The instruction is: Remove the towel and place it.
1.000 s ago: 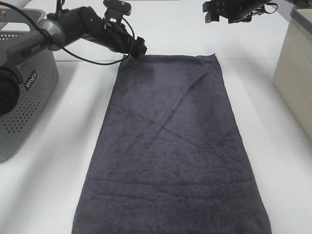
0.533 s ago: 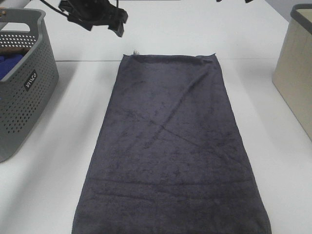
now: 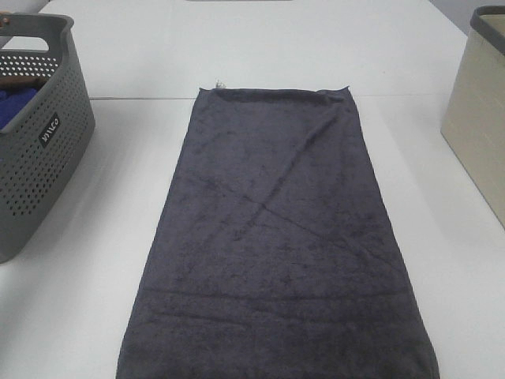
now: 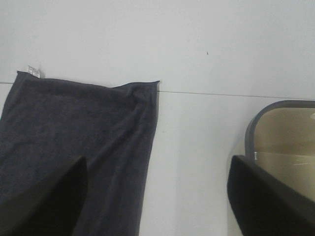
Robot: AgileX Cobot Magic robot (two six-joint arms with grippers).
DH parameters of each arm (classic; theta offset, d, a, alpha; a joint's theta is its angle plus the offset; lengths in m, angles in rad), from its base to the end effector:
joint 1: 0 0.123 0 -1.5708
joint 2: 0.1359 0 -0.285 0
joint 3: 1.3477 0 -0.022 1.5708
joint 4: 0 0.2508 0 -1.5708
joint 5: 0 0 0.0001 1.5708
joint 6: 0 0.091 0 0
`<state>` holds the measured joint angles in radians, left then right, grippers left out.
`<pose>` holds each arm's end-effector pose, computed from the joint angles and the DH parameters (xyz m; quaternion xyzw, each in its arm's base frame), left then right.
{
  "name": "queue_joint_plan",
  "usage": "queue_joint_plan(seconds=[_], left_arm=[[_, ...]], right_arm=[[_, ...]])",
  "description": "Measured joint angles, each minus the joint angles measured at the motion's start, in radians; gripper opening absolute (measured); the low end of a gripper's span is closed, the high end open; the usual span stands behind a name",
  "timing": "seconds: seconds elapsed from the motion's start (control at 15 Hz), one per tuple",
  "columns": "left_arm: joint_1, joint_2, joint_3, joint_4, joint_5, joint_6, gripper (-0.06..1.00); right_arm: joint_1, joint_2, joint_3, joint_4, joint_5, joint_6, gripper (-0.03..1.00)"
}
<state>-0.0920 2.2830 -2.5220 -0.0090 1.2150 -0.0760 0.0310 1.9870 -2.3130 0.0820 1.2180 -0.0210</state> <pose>0.4994 -0.0468 0.3420 0.0075 0.9424 -0.0325 0.3329 0.4328 0.0204 0.4211 -0.0253 0.9264 0.0428 0.3732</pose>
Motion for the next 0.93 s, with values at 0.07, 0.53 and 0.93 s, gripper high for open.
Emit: queue_joint_plan(seconds=[0.07,0.53,0.93], left_arm=[[0.003,-0.038,0.018,-0.007,-0.001,0.000,0.82],[0.003,-0.539,0.619,-0.025,-0.009,0.016,0.82],[0.003,-1.128,1.293,-0.010,-0.213,0.007,0.82]], right_arm=[[0.000,-0.052,0.057,0.023,-0.001,0.001,0.76],[0.000,-0.656,0.744,-0.003,0.001,0.001,0.76],[0.000,-1.124,1.152,-0.004,0.002,0.001,0.76]])
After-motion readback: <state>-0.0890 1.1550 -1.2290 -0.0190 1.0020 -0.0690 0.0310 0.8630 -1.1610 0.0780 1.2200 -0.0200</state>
